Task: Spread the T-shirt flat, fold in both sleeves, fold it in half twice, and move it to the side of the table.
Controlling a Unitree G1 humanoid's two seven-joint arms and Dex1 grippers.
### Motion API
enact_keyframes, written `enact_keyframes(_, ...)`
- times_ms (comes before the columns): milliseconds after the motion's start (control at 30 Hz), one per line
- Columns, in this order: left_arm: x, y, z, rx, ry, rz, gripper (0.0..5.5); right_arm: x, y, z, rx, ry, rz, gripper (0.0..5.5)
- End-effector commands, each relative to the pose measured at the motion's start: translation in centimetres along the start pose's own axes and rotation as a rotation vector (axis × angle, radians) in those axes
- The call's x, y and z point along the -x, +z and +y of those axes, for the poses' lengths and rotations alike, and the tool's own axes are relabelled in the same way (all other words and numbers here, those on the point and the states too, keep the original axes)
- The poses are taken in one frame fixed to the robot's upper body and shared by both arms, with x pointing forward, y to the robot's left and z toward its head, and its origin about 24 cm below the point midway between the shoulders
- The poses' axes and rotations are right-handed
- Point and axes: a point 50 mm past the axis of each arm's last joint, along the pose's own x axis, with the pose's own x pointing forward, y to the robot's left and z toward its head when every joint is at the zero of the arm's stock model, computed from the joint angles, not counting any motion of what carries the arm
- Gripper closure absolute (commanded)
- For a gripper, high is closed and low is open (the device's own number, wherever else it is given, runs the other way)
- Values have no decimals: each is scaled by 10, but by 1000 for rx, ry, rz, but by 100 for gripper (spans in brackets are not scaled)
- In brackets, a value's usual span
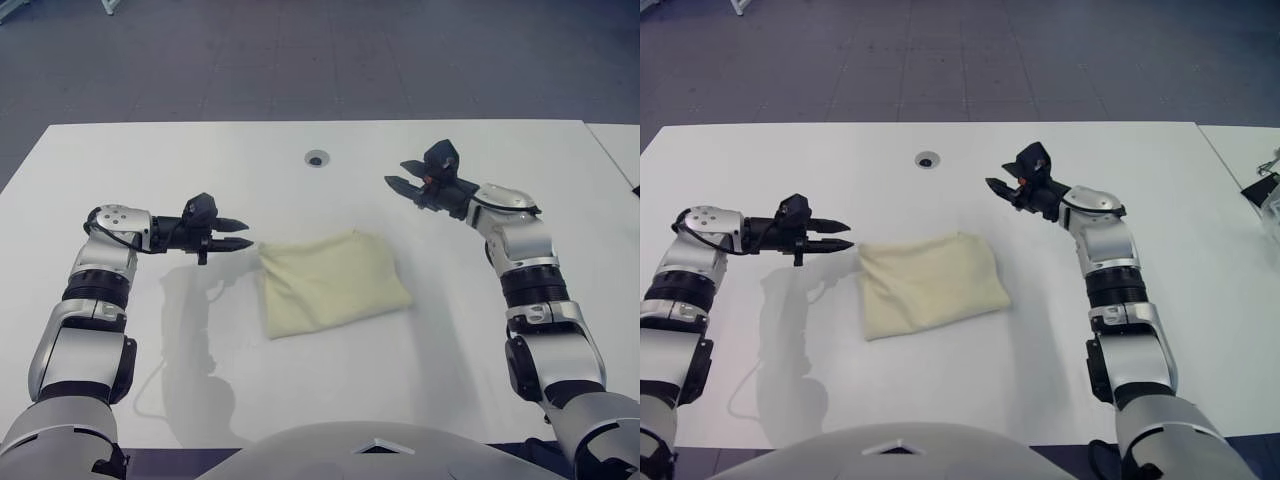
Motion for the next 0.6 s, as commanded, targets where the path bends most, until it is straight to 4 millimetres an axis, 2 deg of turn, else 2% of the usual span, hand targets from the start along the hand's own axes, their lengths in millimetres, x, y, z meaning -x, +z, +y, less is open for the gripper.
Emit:
enact_keyframes(33,-24,37,-2,-93,20,-161,263,7,-5,32,14,138,30,262)
enact_keyframes(67,-32,42,-7,-102,13,-181,287,8,-6,42,11,178,37,262)
enact_keyframes(100,-38,46,-12,-112,7,-193,288,10,-8,50,7,211,44,279)
enact_keyframes(167,-48,46,-26,-119,-46,-199,325,11,-14,63,-1,250,68,313)
enact_keyframes(267,-54,26,-46,-161,-68,-104,376,11,-30,77,-18,288,135,362)
enact_keyframes(333,-53,2,-55,-243,-58,38,412,12,-41,82,-11,287,181,397)
enact_keyframes(433,-50,-25,-58,-344,4,192,462,12,-50,87,0,285,221,351)
enact_keyframes(600,-45,-45,-64,-343,48,226,538,12,-57,86,-35,247,267,280)
